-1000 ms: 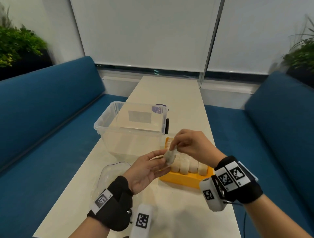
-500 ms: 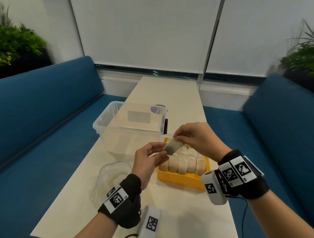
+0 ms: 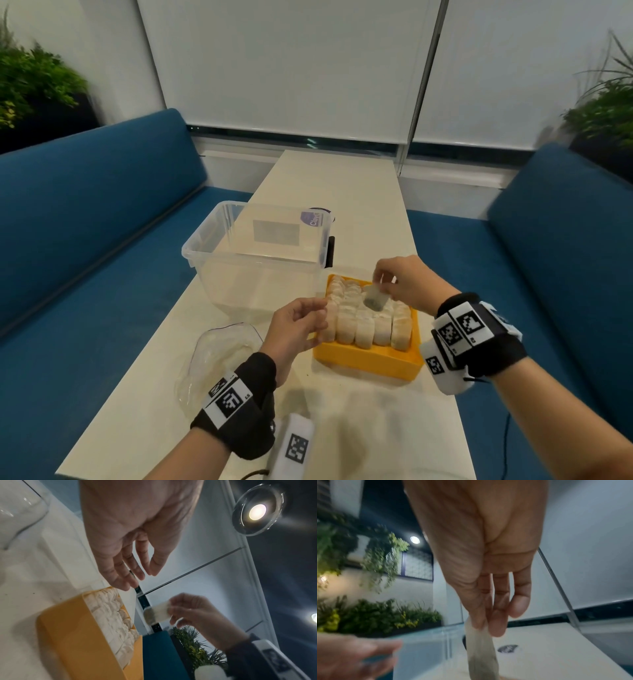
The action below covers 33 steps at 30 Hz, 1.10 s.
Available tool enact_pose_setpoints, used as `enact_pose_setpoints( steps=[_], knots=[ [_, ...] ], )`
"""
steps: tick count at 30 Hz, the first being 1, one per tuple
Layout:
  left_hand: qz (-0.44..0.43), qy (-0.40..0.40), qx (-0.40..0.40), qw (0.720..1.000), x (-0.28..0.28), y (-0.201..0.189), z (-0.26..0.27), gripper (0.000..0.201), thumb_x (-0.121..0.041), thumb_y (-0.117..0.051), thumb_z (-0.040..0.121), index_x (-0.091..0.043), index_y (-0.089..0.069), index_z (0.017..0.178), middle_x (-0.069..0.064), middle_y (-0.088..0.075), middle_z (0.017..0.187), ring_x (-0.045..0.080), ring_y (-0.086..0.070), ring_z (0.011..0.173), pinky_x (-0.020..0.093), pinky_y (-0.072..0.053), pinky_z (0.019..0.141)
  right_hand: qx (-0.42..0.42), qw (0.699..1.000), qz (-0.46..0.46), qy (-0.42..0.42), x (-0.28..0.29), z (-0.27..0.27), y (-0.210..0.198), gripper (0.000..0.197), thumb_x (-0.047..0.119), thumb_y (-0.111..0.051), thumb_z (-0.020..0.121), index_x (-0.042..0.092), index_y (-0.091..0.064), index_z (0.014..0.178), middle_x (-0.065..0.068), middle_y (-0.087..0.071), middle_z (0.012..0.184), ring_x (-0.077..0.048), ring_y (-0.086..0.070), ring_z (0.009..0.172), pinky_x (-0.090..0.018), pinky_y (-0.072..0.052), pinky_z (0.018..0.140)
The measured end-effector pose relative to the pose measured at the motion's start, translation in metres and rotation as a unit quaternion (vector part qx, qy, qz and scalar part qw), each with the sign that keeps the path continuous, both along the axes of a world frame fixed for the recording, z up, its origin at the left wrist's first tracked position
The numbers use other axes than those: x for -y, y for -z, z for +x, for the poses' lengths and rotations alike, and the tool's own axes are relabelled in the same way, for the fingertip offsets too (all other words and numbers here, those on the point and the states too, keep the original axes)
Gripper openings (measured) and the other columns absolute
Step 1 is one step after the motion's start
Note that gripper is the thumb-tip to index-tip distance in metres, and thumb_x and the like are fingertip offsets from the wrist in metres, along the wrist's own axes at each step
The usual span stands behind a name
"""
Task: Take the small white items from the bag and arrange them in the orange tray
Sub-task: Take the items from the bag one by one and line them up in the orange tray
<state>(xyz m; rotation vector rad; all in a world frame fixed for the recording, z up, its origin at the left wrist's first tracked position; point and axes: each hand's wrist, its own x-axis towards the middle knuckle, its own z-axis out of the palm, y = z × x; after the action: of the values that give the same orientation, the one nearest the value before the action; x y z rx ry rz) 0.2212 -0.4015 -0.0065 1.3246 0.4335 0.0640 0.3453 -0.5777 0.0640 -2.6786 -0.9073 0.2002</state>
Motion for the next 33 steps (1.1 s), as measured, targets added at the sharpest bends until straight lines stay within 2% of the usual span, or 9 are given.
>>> enact_pose_setpoints(
  steps=[5,8,11,15,20,27,29,31,33],
  knots=[
    [0.013,-0.026,-0.016,0.999,-0.011,0.004,-0.008,0.016,-0.011,-0.059,0.095,-0.014,-0.067,0.108,0.004,-0.069,0.104,0.016,-0.065,0.089,0.028,-0.055,0.073,-0.078,0.988,-0.133,-0.003,0.005,0.015,0.053,0.009,0.010,-0.058,0.089,0.017,-0.064,0.086,0.002,-0.058,0.091,-0.017,-0.062,0.077,-0.024,-0.049,0.072],
    [0.021,-0.042,-0.026,0.999,-0.017,0.005,-0.014,0.016,-0.010,-0.058,0.095,-0.013,-0.067,0.108,0.005,-0.070,0.104,0.017,-0.065,0.088,0.027,-0.054,0.071,-0.099,0.976,-0.195,0.019,0.004,0.026,0.084,0.015,0.007,-0.058,0.089,0.009,-0.067,0.100,-0.007,-0.063,0.105,-0.026,-0.063,0.099,-0.027,-0.049,0.079],
    [0.027,-0.050,-0.030,0.998,-0.021,0.005,-0.020,0.016,-0.011,-0.058,0.095,-0.014,-0.068,0.108,0.006,-0.070,0.104,0.018,-0.065,0.087,0.028,-0.053,0.071,-0.069,0.973,-0.214,0.047,0.001,0.034,0.094,0.022,0.010,-0.052,0.092,0.007,-0.066,0.109,-0.013,-0.060,0.117,-0.027,-0.057,0.102,-0.028,-0.047,0.086],
    [0.031,-0.061,-0.031,0.997,-0.028,0.005,-0.028,0.016,-0.010,-0.057,0.095,-0.012,-0.067,0.108,0.005,-0.069,0.101,0.017,-0.064,0.084,0.026,-0.052,0.070,-0.035,0.976,-0.207,0.058,-0.005,0.042,0.094,0.024,0.010,-0.052,0.093,0.008,-0.065,0.113,-0.011,-0.054,0.126,-0.027,-0.055,0.113,-0.029,-0.045,0.094],
    [0.022,-0.066,-0.031,0.997,-0.035,0.006,-0.036,0.017,-0.010,-0.058,0.094,-0.011,-0.066,0.109,0.006,-0.068,0.103,0.017,-0.063,0.084,0.027,-0.052,0.071,-0.052,0.978,-0.191,0.069,-0.007,0.044,0.100,0.022,0.012,-0.057,0.092,0.007,-0.067,0.111,-0.011,-0.058,0.124,-0.025,-0.054,0.116,-0.024,-0.041,0.088],
    [0.108,-0.064,-0.039,0.991,-0.064,0.010,-0.050,0.015,-0.011,-0.059,0.094,-0.015,-0.069,0.104,0.005,-0.070,0.103,0.019,-0.066,0.089,0.029,-0.053,0.076,-0.059,0.991,-0.069,0.094,-0.009,0.037,0.075,0.018,0.009,-0.054,0.091,0.010,-0.065,0.105,-0.011,-0.061,0.114,-0.028,-0.064,0.094,-0.035,-0.054,0.081],
    [0.241,-0.062,-0.034,0.968,-0.082,0.017,-0.059,0.015,-0.010,-0.059,0.093,-0.020,-0.070,0.097,-0.001,-0.069,0.102,0.017,-0.064,0.095,0.028,-0.051,0.083,-0.043,0.995,-0.003,0.088,-0.013,0.021,0.064,0.015,0.013,-0.054,0.091,0.014,-0.065,0.101,-0.007,-0.064,0.106,-0.024,-0.062,0.091,-0.034,-0.051,0.079],
    [0.419,-0.047,-0.045,0.906,-0.099,0.026,-0.070,0.017,-0.011,-0.059,0.093,-0.025,-0.068,0.092,-0.007,-0.063,0.106,0.014,-0.058,0.102,0.023,-0.043,0.085,-0.043,0.995,0.053,0.069,-0.025,-0.007,0.058,0.014,0.015,-0.055,0.090,0.017,-0.066,0.099,-0.003,-0.065,0.100,-0.018,-0.059,0.086,-0.029,-0.046,0.075],
    [0.542,-0.031,-0.087,0.835,-0.115,0.039,-0.080,0.016,-0.015,-0.061,0.091,-0.029,-0.069,0.092,-0.005,-0.053,0.115,0.017,-0.048,0.111,0.028,-0.038,0.093,-0.076,0.992,0.097,0.033,-0.042,-0.044,0.060,0.016,0.017,-0.056,0.090,0.018,-0.067,0.103,-0.001,-0.063,0.099,-0.015,-0.057,0.087,-0.025,-0.042,0.075]
  ],
)
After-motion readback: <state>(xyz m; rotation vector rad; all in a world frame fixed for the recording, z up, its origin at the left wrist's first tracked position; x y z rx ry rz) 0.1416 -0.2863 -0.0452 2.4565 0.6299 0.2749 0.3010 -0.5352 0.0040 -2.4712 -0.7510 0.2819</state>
